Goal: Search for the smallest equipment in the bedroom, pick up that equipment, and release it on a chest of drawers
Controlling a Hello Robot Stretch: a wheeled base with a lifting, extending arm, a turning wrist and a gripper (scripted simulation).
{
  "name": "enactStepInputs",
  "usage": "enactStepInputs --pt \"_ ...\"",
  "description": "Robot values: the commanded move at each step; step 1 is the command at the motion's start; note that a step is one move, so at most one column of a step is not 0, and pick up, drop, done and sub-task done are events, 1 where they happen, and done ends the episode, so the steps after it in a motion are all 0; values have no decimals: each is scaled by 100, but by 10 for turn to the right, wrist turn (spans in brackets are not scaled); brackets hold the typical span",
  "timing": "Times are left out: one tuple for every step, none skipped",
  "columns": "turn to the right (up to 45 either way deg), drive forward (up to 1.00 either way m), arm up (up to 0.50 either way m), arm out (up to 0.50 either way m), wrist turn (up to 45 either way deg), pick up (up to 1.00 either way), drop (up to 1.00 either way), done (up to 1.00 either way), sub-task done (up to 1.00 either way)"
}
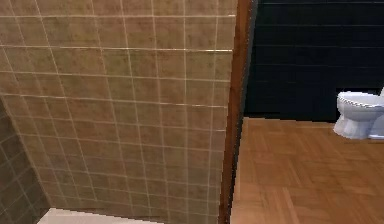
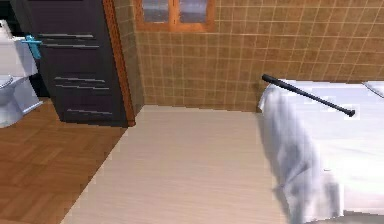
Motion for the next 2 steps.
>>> enactStepInputs --pt "450 0 0 0 0 0 0 0 0" --pt "450 0 0 0 0 0 0 0 0"
